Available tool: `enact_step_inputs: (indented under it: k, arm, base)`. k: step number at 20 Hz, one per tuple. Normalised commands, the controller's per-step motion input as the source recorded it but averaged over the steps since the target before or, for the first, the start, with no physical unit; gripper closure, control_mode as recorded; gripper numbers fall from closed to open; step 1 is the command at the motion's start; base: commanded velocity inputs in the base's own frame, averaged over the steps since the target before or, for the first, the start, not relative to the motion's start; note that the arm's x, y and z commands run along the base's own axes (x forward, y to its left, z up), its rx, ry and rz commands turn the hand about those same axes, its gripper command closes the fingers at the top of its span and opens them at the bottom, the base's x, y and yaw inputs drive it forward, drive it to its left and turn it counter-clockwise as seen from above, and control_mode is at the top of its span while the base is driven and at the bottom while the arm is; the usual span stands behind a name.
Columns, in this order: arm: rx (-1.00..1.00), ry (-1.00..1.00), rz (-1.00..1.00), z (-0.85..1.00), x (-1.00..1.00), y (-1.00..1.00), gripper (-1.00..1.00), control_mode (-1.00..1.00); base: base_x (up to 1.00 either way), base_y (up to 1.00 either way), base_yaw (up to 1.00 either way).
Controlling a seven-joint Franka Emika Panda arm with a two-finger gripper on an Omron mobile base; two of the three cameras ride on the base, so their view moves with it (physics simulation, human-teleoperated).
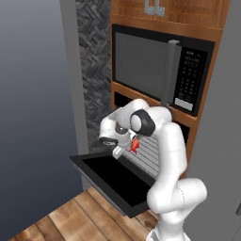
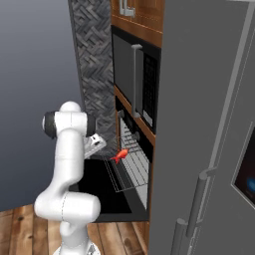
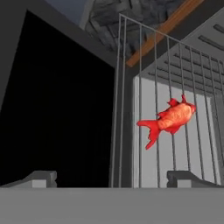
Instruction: Place the fish on the rack of the oven, and slide the rack back inside. Close the oven door.
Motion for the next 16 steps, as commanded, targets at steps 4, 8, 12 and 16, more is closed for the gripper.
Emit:
enact_step_inputs:
  k: [4, 8, 12, 16]
  arm:
    - [-0.31, -0.08, -0.18, -0.94, 0.08, 0.38, -1.00, -1.00]
    - [-0.31, -0.12, -0.24, -0.54, 0.03, 0.58, -1.00, -1.00]
    - [-0.27, 0.00, -0.21, -0.30, 0.22, 0.12, -1.00, -1.00]
    - [-0.38, -0.07, -0.23, -0.41, 0.50, 0.00, -1.00, -1.00]
  base:
    - [0.00, 0.00, 0.00]
    - [0.00, 0.00, 0.00]
    - [0.00, 0.00, 0.00]
    - [0.00, 0.00, 0.00]
